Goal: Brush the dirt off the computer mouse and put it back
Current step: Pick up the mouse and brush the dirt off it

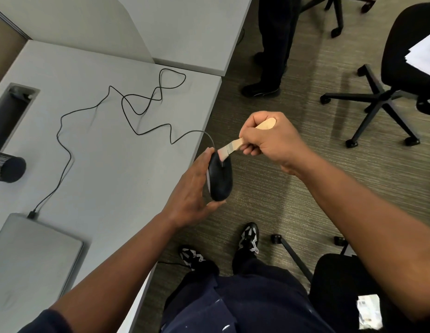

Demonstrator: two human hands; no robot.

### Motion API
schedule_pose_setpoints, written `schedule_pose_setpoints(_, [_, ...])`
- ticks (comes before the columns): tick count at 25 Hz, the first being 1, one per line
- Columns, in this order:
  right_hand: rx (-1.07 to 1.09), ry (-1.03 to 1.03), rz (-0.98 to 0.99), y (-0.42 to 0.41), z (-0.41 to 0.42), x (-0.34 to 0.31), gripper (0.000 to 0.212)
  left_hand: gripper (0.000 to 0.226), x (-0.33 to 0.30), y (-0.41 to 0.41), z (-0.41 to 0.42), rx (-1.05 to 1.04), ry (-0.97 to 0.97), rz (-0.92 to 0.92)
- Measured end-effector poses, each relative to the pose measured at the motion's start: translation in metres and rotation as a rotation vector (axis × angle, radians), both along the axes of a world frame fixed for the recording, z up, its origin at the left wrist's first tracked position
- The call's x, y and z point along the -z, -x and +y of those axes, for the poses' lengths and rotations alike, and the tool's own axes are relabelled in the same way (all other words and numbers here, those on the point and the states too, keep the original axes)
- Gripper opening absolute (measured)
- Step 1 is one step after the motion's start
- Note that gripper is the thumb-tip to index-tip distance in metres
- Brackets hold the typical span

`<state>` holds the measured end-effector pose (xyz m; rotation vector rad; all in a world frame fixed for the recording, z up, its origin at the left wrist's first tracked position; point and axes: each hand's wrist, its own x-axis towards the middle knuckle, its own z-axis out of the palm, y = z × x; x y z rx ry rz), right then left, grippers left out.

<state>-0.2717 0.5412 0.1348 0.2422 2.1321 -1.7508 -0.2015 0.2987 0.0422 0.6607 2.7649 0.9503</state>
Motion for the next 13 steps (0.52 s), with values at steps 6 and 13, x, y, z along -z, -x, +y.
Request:
schedule_pose_setpoints(6, [-0.082, -0.089, 0.062, 0.001, -0.0043, -0.0014, 0.01, 0.13, -0.0006, 0.0006, -0.0001, 0.02, -0.023, 0.034])
schedule_pose_setpoints(13, [-0.013, -0.115, 0.147, -0.0021, -0.0071, -0.0023, 0.007, 0.132, 0.0002, 0.0056, 0.0014, 0.038, -0.056, 0.035])
